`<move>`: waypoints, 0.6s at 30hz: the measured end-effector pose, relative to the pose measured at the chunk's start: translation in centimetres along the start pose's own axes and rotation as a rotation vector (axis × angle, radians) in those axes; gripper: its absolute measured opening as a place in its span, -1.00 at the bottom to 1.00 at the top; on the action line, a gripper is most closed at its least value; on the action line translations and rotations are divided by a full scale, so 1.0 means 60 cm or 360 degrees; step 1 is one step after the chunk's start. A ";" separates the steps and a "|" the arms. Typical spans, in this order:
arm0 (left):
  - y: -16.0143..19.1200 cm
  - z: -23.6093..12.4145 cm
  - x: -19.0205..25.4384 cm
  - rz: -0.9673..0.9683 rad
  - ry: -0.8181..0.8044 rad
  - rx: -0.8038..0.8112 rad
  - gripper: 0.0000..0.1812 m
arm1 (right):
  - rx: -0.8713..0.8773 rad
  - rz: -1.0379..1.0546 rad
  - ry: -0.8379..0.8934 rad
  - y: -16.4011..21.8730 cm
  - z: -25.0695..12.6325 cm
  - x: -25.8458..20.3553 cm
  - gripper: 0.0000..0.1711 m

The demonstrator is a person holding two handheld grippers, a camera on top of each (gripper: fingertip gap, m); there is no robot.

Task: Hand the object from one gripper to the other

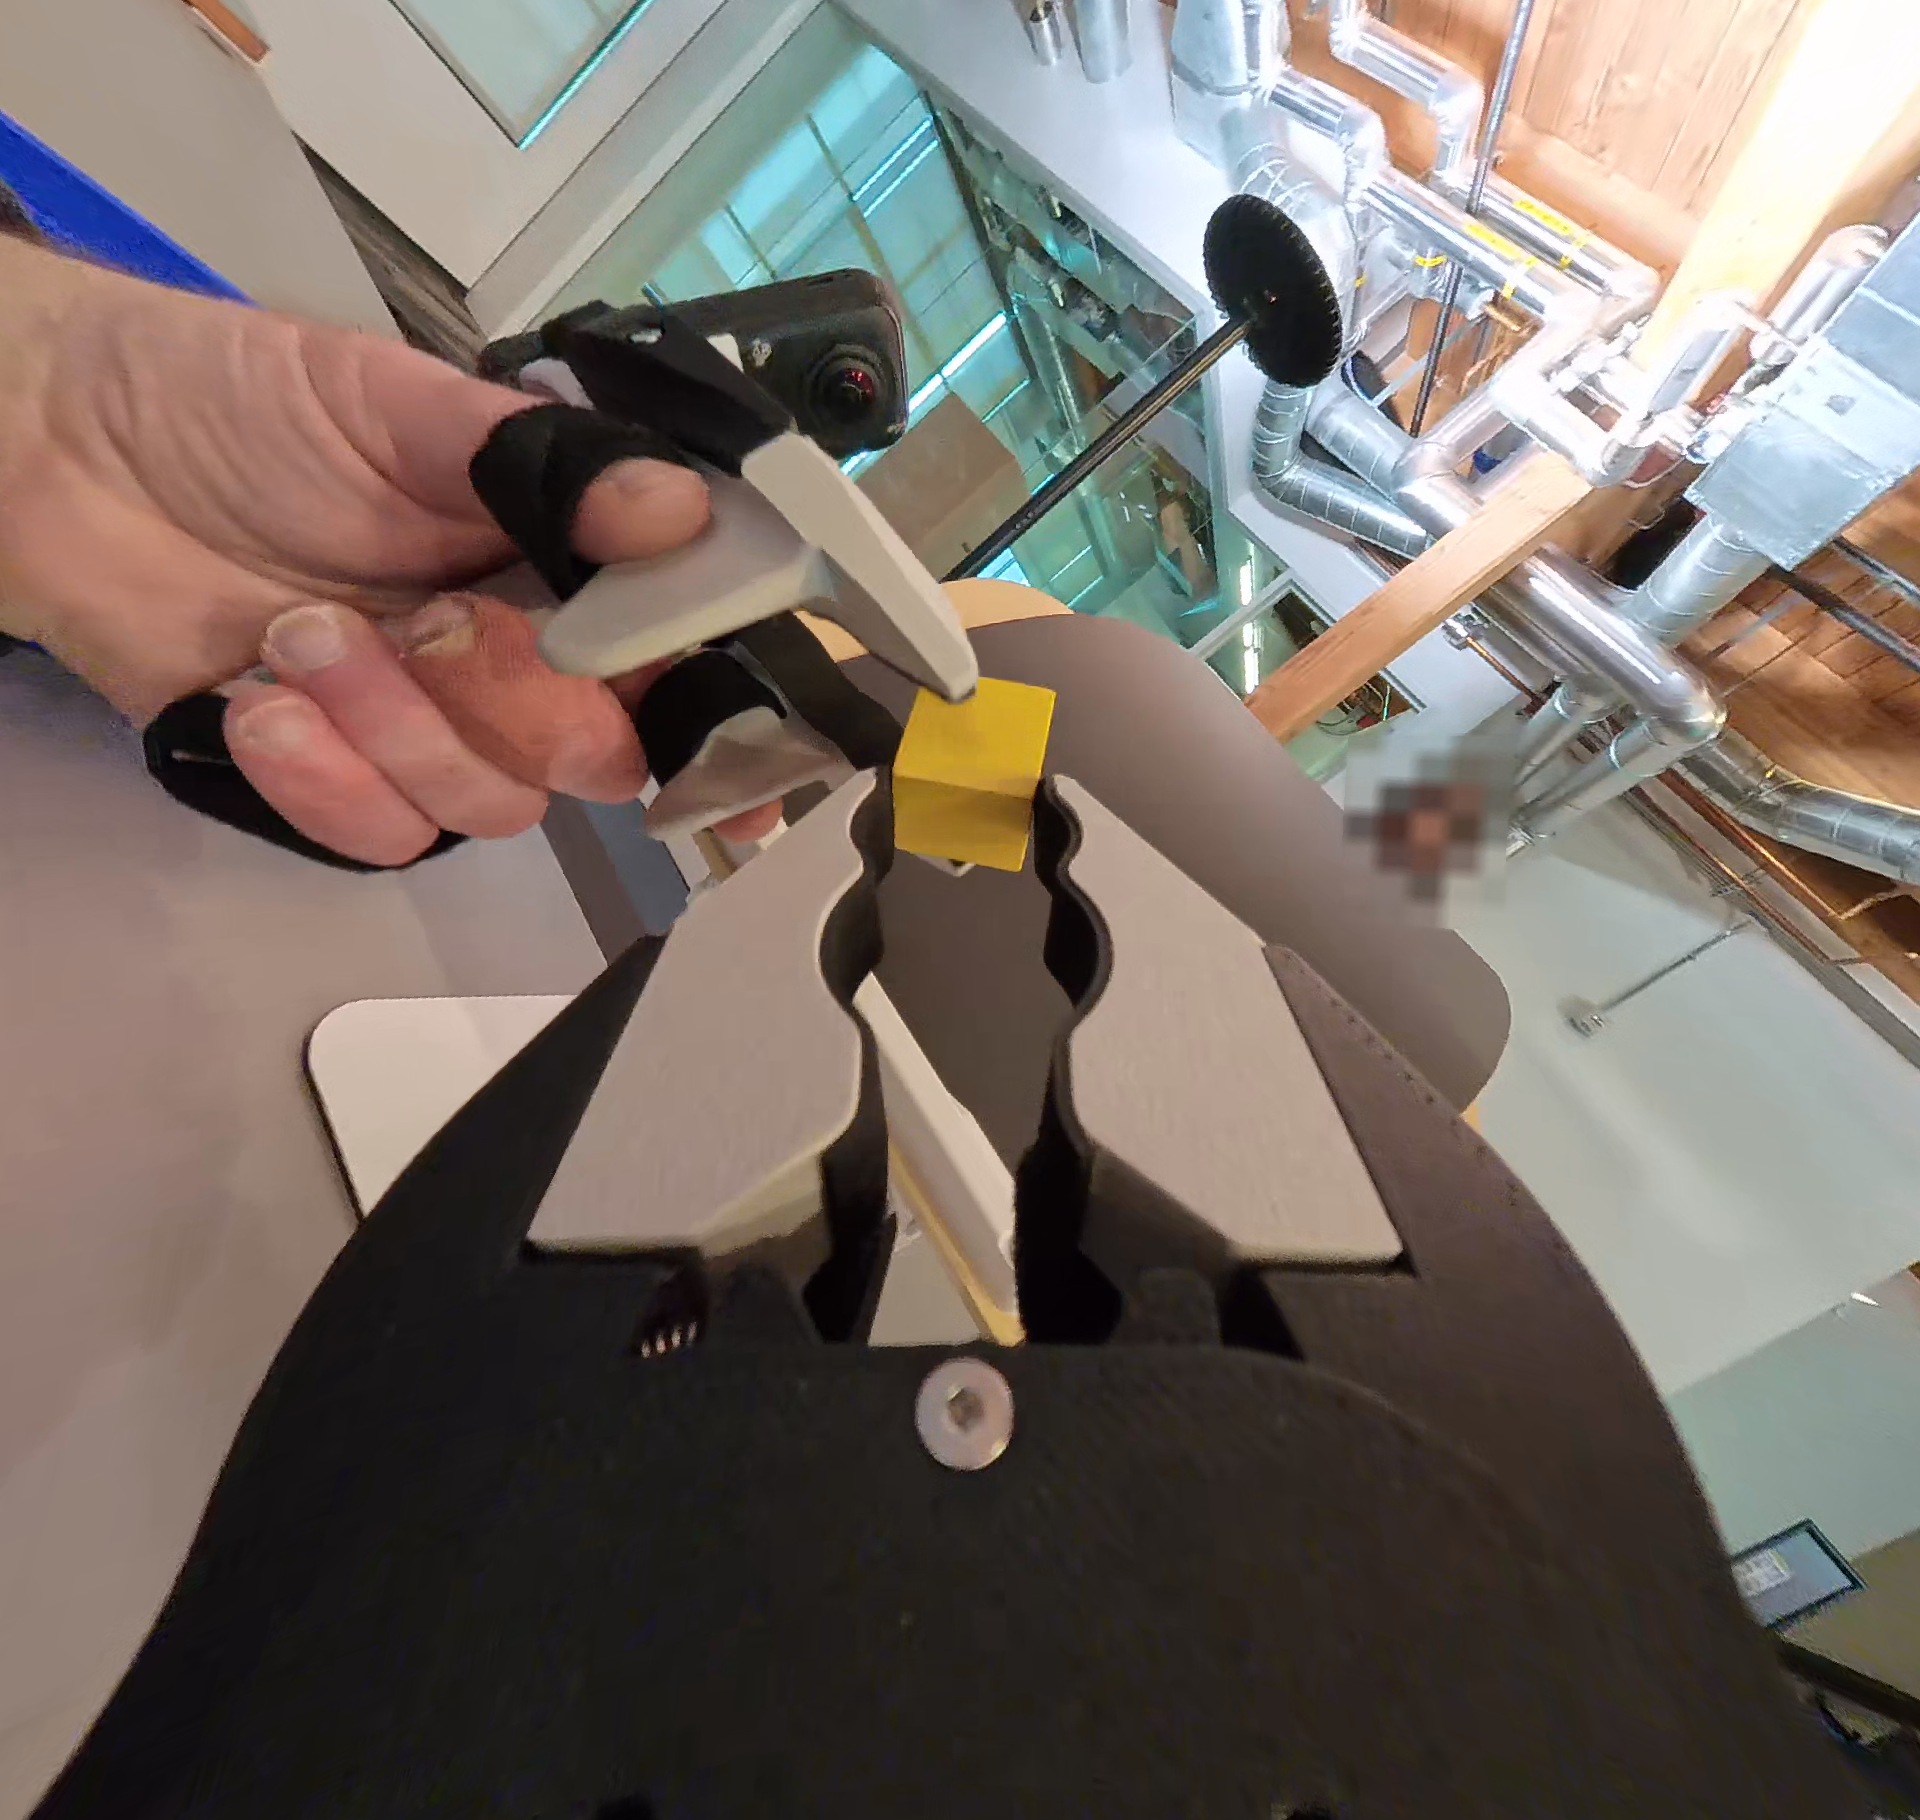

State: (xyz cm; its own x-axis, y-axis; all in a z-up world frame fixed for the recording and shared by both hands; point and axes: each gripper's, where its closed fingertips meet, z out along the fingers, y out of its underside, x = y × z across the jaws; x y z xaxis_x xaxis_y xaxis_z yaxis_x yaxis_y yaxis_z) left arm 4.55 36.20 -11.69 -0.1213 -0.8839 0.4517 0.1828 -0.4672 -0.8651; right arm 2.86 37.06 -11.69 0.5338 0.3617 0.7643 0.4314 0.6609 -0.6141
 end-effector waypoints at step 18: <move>-0.001 0.023 0.016 -0.0005 0.0016 0.0047 -0.33 | 0.0495 0.1038 -0.0360 -0.023 -0.011 -0.002 -0.72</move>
State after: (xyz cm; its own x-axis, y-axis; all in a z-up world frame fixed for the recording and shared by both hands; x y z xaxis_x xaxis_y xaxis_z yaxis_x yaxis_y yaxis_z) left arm 5.78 35.35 -10.93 -0.1320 -0.8821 0.4521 0.2110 -0.4707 -0.8567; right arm 2.71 35.68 -11.06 0.4341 0.8468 0.3074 -0.1636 0.4096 -0.8975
